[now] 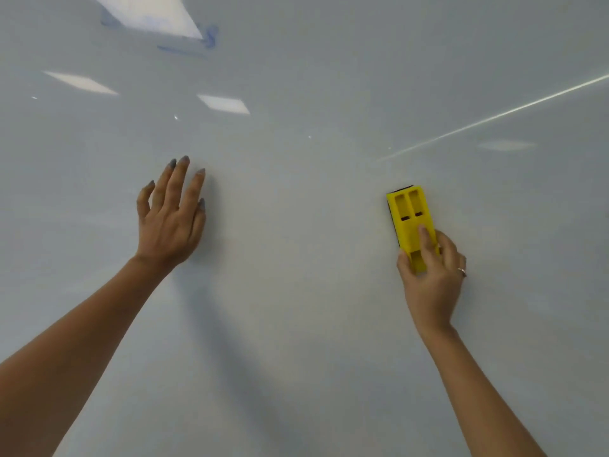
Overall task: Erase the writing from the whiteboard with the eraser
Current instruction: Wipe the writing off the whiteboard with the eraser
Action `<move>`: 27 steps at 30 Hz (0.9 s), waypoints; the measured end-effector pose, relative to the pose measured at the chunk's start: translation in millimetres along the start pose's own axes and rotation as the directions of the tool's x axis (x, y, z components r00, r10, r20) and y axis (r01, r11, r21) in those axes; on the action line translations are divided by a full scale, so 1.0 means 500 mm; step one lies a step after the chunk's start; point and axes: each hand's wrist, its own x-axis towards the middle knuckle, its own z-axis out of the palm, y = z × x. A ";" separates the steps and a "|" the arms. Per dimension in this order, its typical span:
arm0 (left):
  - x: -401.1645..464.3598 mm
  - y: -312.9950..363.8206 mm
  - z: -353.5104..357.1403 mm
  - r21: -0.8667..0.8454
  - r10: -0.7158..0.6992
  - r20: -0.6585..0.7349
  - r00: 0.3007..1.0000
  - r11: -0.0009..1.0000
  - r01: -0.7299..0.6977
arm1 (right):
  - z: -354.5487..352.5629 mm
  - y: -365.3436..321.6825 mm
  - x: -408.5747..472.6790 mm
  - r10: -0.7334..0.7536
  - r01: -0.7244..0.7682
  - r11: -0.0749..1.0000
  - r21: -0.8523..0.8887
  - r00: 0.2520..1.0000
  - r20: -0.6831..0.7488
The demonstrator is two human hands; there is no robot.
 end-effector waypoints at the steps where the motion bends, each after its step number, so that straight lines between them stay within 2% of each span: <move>1: 0.015 -0.026 -0.002 0.005 0.000 0.006 1.000 1.000 0.000 | 0.011 -0.028 0.026 0.047 -0.047 0.999 0.016 0.999 -0.011; 4: 0.048 -0.092 -0.007 0.018 -0.026 0.048 0.999 1.000 0.025 | 0.049 -0.124 0.087 0.085 -0.082 0.995 0.058 0.995 -0.044; 7: 0.061 -0.138 -0.010 0.016 -0.051 0.099 0.994 0.999 0.050 | 0.089 -0.230 0.110 0.044 -0.041 0.996 0.080 0.999 -0.033; 12: 0.064 -0.172 -0.015 -0.036 -0.045 0.162 0.986 0.998 0.052 | 0.136 -0.371 0.061 -0.176 0.170 0.979 0.115 0.983 0.044; 16: 0.060 -0.179 -0.012 -0.075 -0.019 0.167 0.986 0.997 0.032 | 0.143 -0.393 -0.005 -0.297 0.283 0.953 0.110 0.945 0.137; 20: 0.057 -0.180 -0.004 -0.083 -0.014 0.127 0.992 0.996 0.024 | 0.123 -0.342 -0.037 -0.208 0.201 0.977 0.072 0.973 0.100; 24: 0.055 -0.182 0.005 -0.068 -0.023 0.108 0.994 0.997 0.030 | 0.098 -0.308 -0.022 0.003 -0.004 1.000 0.026 0.999 0.041; 27: 0.057 -0.184 0.006 -0.064 -0.018 0.114 0.993 0.998 0.026 | 0.100 -0.321 0.035 0.165 -0.164 0.986 0.038 0.986 -0.014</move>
